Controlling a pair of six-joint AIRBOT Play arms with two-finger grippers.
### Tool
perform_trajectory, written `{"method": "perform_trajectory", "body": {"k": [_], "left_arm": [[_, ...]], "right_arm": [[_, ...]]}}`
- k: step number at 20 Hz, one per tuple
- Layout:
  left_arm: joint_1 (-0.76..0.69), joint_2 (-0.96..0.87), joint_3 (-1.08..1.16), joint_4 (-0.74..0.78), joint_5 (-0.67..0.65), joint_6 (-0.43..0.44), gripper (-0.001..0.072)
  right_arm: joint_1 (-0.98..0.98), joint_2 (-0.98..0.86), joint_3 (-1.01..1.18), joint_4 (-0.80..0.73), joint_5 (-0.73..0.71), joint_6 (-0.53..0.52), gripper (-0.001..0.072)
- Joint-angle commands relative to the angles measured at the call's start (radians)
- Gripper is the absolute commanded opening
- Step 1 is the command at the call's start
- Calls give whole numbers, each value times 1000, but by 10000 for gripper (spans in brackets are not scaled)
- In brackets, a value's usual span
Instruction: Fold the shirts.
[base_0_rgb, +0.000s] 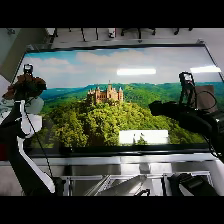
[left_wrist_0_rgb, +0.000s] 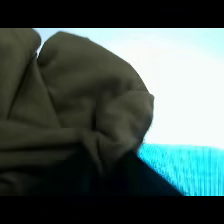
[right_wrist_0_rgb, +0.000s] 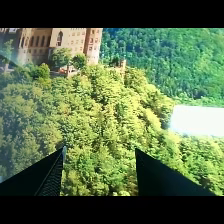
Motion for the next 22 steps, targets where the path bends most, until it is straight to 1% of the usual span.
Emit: {"method": "perform_trajectory", "body": {"k": [1, 2, 3, 4, 5, 6, 8, 9, 10, 13, 15, 17, 19, 22], "left_arm": [[-8, 12, 7, 35, 114, -3, 15], [-18, 40, 7, 34, 132, -3, 15], [-31, 82, 7, 27, 146, -12, 15], [-47, 131, 7, 27, 158, -27, 15], [-72, 195, 7, 26, 166, -40, 15], [-98, 259, 7, 24, 177, -46, 15], [-162, 415, 7, -41, 227, -45, 15], [-193, 489, 7, -108, 274, -46, 15], [-225, 557, 7, -190, 333, -46, 15], [-340, 720, 6, -380, 541, -51, 16], [-436, 791, -33, -386, 647, -139, 16], [-538, 840, -142, -384, 666, -210, 16], [-644, 852, -274, -384, 655, -249, 16], [-784, 806, -465, -383, 560, -297, 16]], "right_arm": [[-5, -3, 0, -3, -1, 1, 480], [-5, -3, 0, -3, -1, 2, 479], [-5, -3, 0, -3, 0, 26, 477], [-5, -3, 0, -3, 3, 60, 424], [-5, -3, 1, 1, 10, 84, 244], [-5, -3, 1, 4, 21, 104, 132], [-5, -3, 5, 22, 60, 117, 127], [-5, -3, 12, 27, 74, 117, 87], [-5, -3, 24, 27, 85, 117, 20], [-5, -2, 60, 26, 84, 116, 23], [-12, -2, 90, 26, 22, 99, 23], [-27, -2, 108, 27, -58, 98, 23], [-45, -1, 108, 26, -129, 98, 25], [-67, -5, 108, 27, -247, 97, 31]]}}
